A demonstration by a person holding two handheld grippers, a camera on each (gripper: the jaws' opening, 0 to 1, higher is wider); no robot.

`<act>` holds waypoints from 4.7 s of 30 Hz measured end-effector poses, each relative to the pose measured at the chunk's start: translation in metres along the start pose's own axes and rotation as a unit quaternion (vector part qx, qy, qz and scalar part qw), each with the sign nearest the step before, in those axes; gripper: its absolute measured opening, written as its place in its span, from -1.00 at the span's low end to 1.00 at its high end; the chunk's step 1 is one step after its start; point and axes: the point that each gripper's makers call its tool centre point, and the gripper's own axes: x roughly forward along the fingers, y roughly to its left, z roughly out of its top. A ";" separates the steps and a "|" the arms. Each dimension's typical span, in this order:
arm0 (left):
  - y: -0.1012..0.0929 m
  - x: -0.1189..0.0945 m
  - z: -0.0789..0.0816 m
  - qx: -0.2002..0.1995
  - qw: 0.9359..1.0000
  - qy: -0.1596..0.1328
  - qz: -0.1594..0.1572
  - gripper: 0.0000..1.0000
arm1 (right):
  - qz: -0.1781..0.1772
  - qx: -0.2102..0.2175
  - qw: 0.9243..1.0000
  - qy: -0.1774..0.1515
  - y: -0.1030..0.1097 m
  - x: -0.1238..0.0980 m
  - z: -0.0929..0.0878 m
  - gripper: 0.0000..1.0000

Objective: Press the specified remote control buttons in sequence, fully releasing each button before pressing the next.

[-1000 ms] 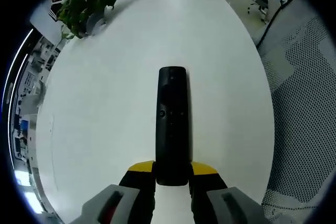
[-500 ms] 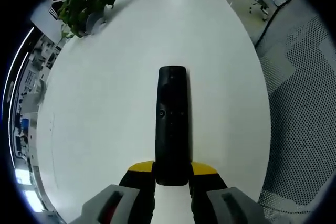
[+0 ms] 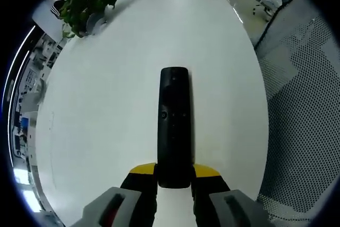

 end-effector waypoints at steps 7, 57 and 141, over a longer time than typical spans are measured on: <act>-0.005 0.000 0.000 -0.014 1.000 -0.008 -0.005 -0.52 | 0.012 0.024 1.000 -0.014 0.001 -0.002 0.008 -0.65; -0.047 -0.006 -0.001 0.006 0.999 -0.035 0.006 -0.52 | 0.249 0.011 0.968 0.011 0.126 0.087 0.051 -1.00; -0.046 -0.009 -0.001 -0.003 0.995 -0.099 0.008 -0.51 | 0.190 -0.018 0.908 0.374 0.117 0.105 -0.097 -1.00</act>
